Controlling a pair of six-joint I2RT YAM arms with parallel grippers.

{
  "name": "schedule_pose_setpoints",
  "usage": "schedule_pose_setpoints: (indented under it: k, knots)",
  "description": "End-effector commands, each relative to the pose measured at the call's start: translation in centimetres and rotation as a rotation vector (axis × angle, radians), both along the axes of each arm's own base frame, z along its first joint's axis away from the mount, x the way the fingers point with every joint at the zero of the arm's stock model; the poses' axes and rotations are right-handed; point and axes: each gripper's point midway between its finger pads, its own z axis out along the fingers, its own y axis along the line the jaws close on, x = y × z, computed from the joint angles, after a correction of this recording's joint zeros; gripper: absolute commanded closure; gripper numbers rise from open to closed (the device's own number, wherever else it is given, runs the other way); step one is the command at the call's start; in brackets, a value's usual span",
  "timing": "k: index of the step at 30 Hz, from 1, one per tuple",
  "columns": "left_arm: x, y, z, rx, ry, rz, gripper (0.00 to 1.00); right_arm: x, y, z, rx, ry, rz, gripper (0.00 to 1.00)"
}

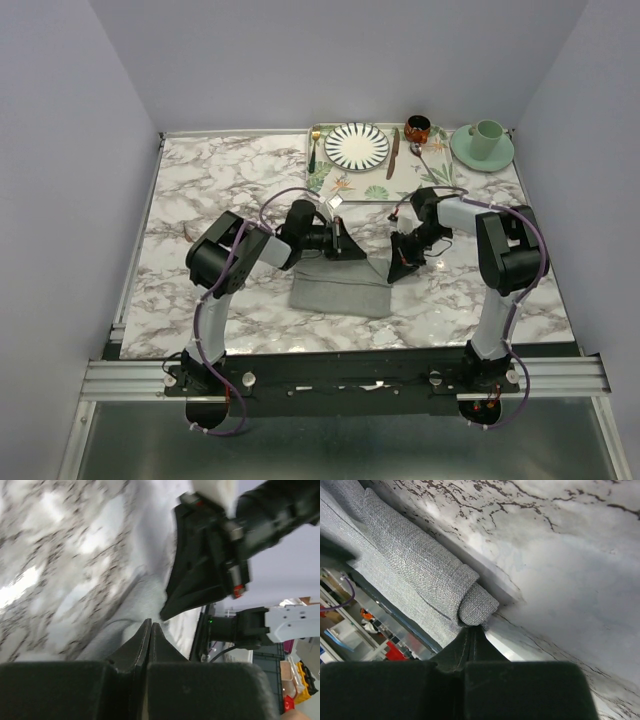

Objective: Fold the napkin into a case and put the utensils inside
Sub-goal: Smooth out the 2/3-rectangle-folded napkin at the center of the board.

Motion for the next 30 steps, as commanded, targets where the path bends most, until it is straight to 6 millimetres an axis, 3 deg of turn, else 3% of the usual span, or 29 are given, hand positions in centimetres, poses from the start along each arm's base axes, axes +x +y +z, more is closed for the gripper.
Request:
schedule_pose_setpoints:
  k: [1,6,11,15,16,18,19,22,24,25,27,28,30]
  knots:
    - [0.7,-1.6,7.8,-0.161,-0.146,-0.018,0.95,0.6,-0.8,-2.1,-0.083,-0.013,0.010,0.99]
    - [1.1,-3.2,7.1,-0.153,-0.120,-0.004,0.95,1.2,-0.5,-1.4,-0.081,-0.008,-0.025,0.99]
    - [0.5,-4.7,4.6,-0.093,-0.091,-0.014,0.98,1.9,-0.2,-0.6,-0.070,-0.014,-0.028,0.99]
    - [0.1,-5.1,0.1,0.026,-0.013,0.000,1.00,2.0,-0.1,-0.6,-0.067,-0.006,-0.028,0.99]
    - [0.1,-4.7,-2.2,0.080,0.039,0.020,1.00,2.0,-0.1,-0.6,-0.069,-0.005,-0.028,0.99]
    - [0.7,-4.1,-4.3,0.144,0.069,0.044,1.00,2.1,-0.1,-0.6,-0.069,-0.009,-0.027,0.99]
    - [0.4,-3.5,-6.5,0.194,0.112,0.049,1.00,2.2,-0.1,-0.6,-0.070,-0.012,-0.025,0.99]
    - [0.8,-2.7,-8.5,0.263,0.124,0.031,1.00,2.4,-0.2,-0.7,-0.075,-0.018,-0.016,0.99]
    - [1.2,-2.6,-7.2,0.253,0.080,0.002,1.00,2.7,-0.5,-1.0,-0.091,-0.032,-0.005,0.99]
    - [1.6,-2.9,-4.8,0.205,0.011,-0.016,0.98,2.9,-0.6,-1.0,-0.097,-0.033,-0.006,0.99]
    - [1.5,-2.2,-2.3,0.142,-0.017,-0.050,0.93,3.1,-0.9,-1.2,-0.108,-0.057,0.017,0.99]
    - [1.8,-2.1,0.9,0.084,-0.087,-0.056,0.90,3.1,-0.9,-1.3,-0.109,-0.059,0.024,0.99]
    - [1.2,-0.7,2.7,0.059,-0.144,-0.083,0.86,3.5,-1.1,-1.3,-0.119,-0.074,0.031,0.99]
